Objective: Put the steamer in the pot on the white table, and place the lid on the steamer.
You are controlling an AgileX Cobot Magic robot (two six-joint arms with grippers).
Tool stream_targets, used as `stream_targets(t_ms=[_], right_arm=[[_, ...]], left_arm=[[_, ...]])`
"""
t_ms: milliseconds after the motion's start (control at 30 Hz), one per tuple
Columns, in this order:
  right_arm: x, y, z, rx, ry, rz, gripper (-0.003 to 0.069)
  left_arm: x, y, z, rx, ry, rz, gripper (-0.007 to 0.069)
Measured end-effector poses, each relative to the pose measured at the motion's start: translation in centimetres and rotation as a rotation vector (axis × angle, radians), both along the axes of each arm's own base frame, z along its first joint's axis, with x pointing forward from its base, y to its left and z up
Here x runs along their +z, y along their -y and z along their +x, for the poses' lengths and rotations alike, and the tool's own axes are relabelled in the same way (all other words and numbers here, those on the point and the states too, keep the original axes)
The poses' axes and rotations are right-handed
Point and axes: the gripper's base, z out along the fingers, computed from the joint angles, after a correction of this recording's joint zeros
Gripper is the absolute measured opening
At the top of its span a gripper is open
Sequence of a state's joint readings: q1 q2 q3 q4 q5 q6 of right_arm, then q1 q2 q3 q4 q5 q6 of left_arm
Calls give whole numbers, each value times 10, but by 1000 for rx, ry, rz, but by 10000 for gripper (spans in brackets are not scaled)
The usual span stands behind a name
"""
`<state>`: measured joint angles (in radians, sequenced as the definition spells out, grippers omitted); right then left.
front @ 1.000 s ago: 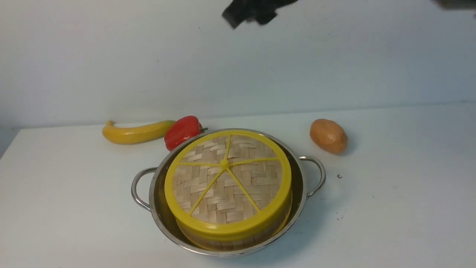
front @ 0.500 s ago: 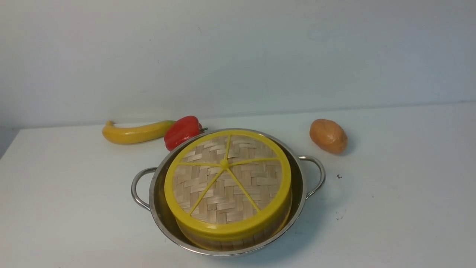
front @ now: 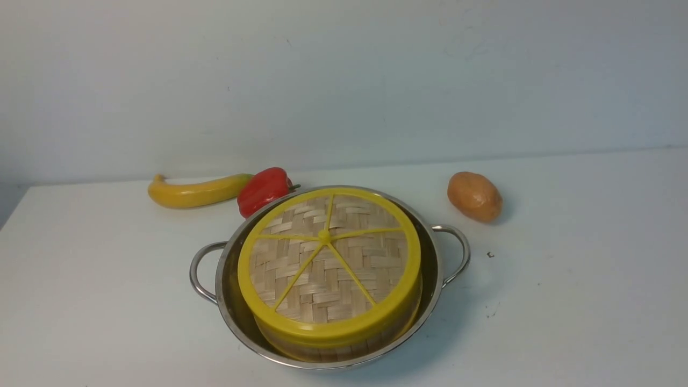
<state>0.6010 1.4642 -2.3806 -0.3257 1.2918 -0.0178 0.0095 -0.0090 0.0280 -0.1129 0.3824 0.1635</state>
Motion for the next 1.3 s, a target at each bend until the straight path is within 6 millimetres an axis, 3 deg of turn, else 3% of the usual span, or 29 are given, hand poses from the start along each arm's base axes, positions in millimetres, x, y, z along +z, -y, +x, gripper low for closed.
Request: stream_targets(t_ms=[367,800,1300], right_arm=[[7,27,-4,-231,77,-73,-31],[-23,10,18,-210,-39,-157,-30],[-24,10,19,-206,-42,-150,-29]], left_arm=[[0,0,0,0,0,0,238],[0,0,0,0,0,0,238],[0,0,0,0,0,0,238]])
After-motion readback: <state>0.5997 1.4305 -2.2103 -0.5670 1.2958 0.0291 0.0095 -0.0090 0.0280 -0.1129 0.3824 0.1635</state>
